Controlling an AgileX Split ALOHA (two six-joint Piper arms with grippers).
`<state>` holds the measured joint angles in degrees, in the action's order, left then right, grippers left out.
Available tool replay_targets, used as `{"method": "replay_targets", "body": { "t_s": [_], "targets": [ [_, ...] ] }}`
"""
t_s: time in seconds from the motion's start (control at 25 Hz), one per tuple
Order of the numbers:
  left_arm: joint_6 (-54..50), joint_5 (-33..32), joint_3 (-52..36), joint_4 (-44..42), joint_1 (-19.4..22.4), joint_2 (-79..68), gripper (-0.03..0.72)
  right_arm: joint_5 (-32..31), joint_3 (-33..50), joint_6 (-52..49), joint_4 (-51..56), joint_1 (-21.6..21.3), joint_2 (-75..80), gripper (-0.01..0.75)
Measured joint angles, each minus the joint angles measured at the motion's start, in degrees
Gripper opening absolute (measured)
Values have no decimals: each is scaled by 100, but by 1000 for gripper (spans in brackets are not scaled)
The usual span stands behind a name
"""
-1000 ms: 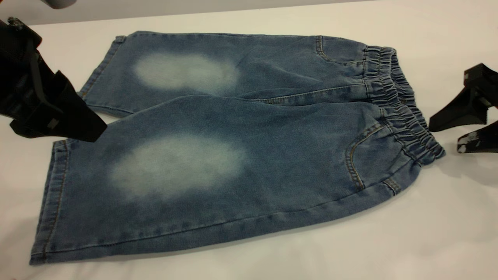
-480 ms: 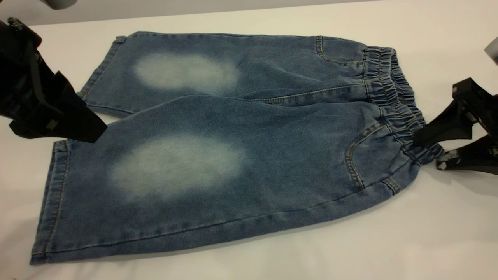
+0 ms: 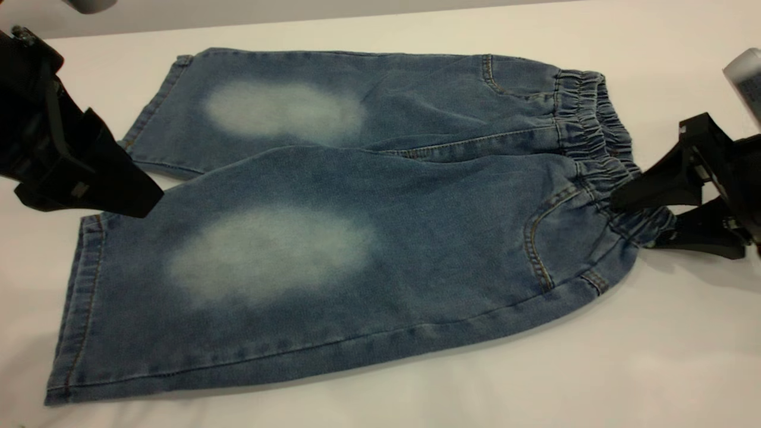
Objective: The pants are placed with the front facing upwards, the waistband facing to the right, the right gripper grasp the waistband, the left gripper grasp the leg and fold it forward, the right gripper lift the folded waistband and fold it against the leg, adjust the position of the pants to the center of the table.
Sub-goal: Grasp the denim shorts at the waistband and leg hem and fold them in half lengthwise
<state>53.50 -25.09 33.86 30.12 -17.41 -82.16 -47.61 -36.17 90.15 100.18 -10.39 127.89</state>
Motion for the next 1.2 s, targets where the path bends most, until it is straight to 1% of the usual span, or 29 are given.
{"method": "replay_targets", "body": {
  "t_s": [0.2, 0.32, 0.4, 0.6, 0.64, 1.04, 1.2],
  "targets": [
    [0, -6, 0, 0, 0, 0, 393, -108, -6, 0, -5, 0, 79, 389],
    [0, -13, 0, -12, 0, 0, 393, -51, -25, -9, -25, 0, 79, 356],
    [0, -13, 0, -25, 0, 0, 393, 16, -25, -9, -25, 0, 79, 302],
    [0, -34, -195, -450, 0, -5, 393, 194, -25, -9, -20, 0, 84, 62],
    [0, -92, -271, -568, 0, -5, 393, 183, -25, -9, -20, 0, 84, 44],
    [0, 83, -1376, -1787, 0, -5, 393, -18, -25, -24, -25, 0, 84, 35],
    [0, 567, -1737, -2388, 6, -5, 393, -248, -25, -24, -35, 0, 84, 35]
  ]
}}
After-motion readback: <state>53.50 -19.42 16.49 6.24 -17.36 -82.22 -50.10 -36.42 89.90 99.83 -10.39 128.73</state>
